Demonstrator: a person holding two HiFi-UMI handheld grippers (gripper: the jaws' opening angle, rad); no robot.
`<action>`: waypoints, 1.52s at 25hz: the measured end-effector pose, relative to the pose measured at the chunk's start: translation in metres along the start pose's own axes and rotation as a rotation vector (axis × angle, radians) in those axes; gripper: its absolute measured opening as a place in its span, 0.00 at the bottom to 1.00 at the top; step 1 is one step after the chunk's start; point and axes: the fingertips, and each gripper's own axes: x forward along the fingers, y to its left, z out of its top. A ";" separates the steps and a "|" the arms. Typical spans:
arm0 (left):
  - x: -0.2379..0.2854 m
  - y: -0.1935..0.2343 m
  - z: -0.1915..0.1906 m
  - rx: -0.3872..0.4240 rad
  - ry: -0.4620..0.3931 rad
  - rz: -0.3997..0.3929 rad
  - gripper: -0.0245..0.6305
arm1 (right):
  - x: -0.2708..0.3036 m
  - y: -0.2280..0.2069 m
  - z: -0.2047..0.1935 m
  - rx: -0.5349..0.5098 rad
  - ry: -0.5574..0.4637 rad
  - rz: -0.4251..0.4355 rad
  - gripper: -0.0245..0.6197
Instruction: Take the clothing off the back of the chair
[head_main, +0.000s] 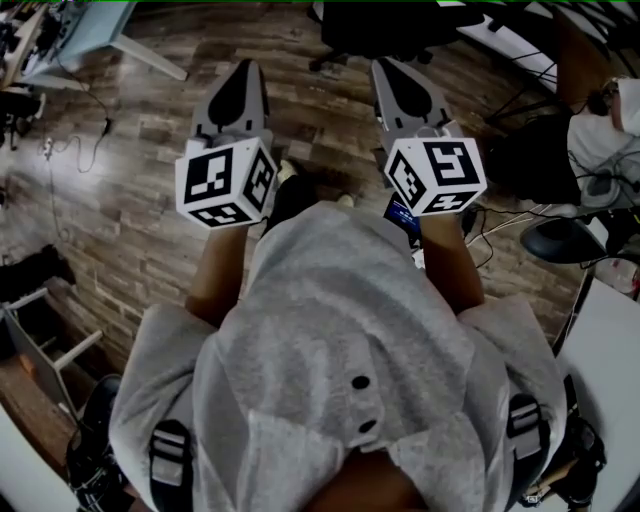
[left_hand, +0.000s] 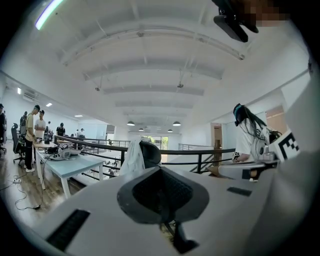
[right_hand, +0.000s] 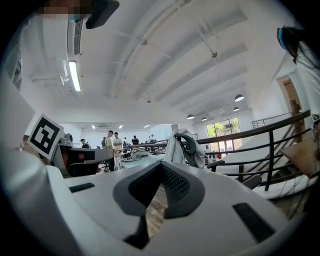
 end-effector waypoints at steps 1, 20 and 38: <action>0.000 -0.002 -0.002 -0.006 -0.001 -0.005 0.05 | -0.001 0.000 0.000 -0.003 -0.002 0.001 0.05; 0.070 0.041 -0.013 -0.004 0.027 -0.010 0.05 | 0.076 -0.018 0.001 -0.033 0.011 -0.006 0.05; 0.195 0.127 -0.006 -0.047 0.043 -0.081 0.05 | 0.225 -0.035 0.016 -0.033 0.014 -0.036 0.05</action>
